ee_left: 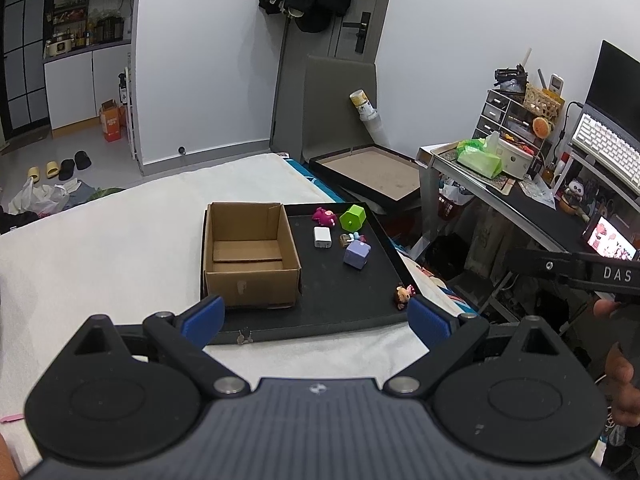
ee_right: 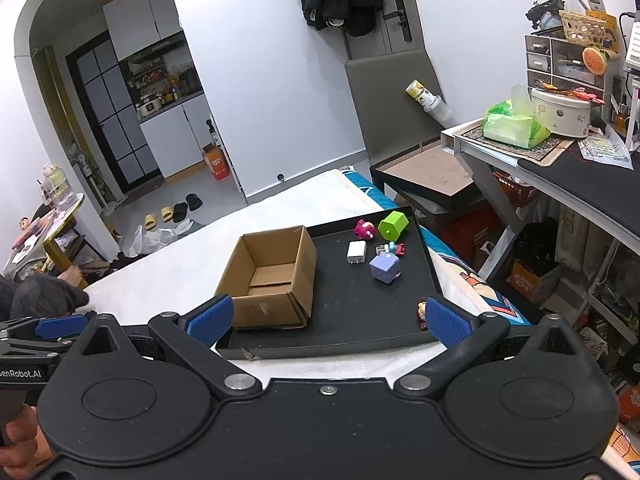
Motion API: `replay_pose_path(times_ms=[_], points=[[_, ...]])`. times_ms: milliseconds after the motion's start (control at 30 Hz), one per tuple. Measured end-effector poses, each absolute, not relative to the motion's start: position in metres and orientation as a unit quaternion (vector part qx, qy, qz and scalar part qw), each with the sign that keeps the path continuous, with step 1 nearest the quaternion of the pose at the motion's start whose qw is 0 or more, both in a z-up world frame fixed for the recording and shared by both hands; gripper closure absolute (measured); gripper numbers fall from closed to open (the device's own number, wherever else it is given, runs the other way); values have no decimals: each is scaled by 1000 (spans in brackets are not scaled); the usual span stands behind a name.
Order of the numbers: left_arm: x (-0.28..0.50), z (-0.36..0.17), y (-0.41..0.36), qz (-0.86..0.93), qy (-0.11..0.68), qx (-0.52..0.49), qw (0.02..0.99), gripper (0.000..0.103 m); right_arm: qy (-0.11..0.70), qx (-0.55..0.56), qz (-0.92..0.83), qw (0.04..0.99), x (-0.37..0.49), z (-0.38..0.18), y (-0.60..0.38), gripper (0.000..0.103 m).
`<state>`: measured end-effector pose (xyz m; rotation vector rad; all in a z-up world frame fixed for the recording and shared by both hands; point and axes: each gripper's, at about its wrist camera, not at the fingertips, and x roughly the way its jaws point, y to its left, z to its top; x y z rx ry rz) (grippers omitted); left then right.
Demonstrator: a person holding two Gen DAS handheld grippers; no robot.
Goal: Organize rigid objects
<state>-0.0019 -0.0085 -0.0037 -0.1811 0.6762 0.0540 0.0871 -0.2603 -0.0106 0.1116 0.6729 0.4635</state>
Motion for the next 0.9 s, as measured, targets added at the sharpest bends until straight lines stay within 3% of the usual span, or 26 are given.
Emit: replay_pose_path(times_ms=[900], points=[[1,-8,-5,28,335,-95,937,5,331,47,226,915,88,-11,-257,0]])
